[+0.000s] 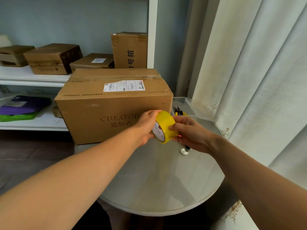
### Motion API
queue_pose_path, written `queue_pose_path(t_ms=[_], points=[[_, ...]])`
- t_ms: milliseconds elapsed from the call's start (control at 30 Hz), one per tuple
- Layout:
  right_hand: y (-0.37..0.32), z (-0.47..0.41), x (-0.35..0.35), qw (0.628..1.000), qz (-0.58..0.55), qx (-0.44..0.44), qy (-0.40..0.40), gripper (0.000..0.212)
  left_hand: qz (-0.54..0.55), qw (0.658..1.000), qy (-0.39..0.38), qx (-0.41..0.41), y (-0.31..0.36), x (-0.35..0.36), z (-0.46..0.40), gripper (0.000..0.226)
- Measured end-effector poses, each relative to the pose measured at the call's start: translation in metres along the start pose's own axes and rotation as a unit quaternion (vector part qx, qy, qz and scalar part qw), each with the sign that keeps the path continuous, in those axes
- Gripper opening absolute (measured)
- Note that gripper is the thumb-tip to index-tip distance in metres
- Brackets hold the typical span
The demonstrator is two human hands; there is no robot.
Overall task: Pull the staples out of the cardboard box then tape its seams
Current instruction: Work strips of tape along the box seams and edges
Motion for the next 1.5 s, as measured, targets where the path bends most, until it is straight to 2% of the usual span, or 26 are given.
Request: queue_pose_path(t_ms=[67,167,267,367,433,500,600,667,767,833,1000,1100,1200,1500], points=[[0.006,0.0,0.0,1.0,-0.005,0.002,0.002,0.031,0.008,1.0,0.004,-0.024,-0.007,0.001,0.0,0.028],[0.015,-0.004,0.002,0.998,-0.009,0.019,0.06,0.032,0.001,1.0,0.012,-0.019,-0.015,0.006,0.001,0.03],[0.019,-0.011,0.003,0.99,-0.004,0.044,0.135,0.036,-0.038,0.999,0.028,0.019,-0.02,0.011,-0.003,0.032],[0.016,-0.014,0.003,0.983,0.055,0.059,0.163,0.036,-0.136,0.985,0.033,0.101,-0.024,0.007,-0.006,0.034],[0.017,-0.015,0.002,0.978,0.132,0.057,0.148,0.024,-0.207,0.966,0.002,0.154,-0.029,0.003,-0.005,0.031],[0.021,-0.017,0.002,0.972,0.194,0.045,0.128,0.016,-0.257,0.953,-0.046,0.156,-0.035,0.0,-0.002,0.03],[0.024,-0.021,0.001,0.974,0.199,0.027,0.107,0.009,-0.261,0.952,-0.075,0.139,-0.038,-0.007,0.001,0.03],[0.023,-0.023,-0.004,0.982,0.18,0.02,0.056,0.003,-0.262,0.953,-0.078,0.129,-0.04,-0.014,-0.001,0.031],[0.025,-0.02,-0.013,0.989,0.143,0.006,-0.027,0.021,-0.245,0.959,-0.077,0.115,-0.041,-0.021,-0.005,0.03],[0.026,-0.019,-0.018,0.994,0.103,0.016,-0.044,0.029,-0.227,0.966,-0.076,0.1,-0.04,-0.024,-0.006,0.027],[0.028,-0.024,-0.02,0.985,0.163,0.051,-0.005,0.019,-0.238,0.964,-0.096,0.075,-0.035,-0.03,-0.008,0.026],[0.032,-0.027,-0.013,0.988,0.142,0.052,0.03,0.009,-0.249,0.961,-0.091,0.073,-0.033,-0.027,-0.011,0.026],[0.035,-0.029,-0.009,0.989,0.112,0.055,0.081,0.014,-0.251,0.96,-0.101,0.068,-0.03,-0.026,-0.013,0.026],[0.039,-0.019,-0.018,0.997,0.055,0.04,0.025,0.025,-0.238,0.962,-0.123,0.054,-0.029,-0.029,-0.017,0.023]])
Point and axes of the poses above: each hand's wrist, its own z-axis away from the middle knuckle, its own x-axis out of the palm, y = z × x, the point moved 1 cm from there along -z, towards the middle knuckle, and after that the axes turned 4 degrees about -x, right-handed, at the moved point
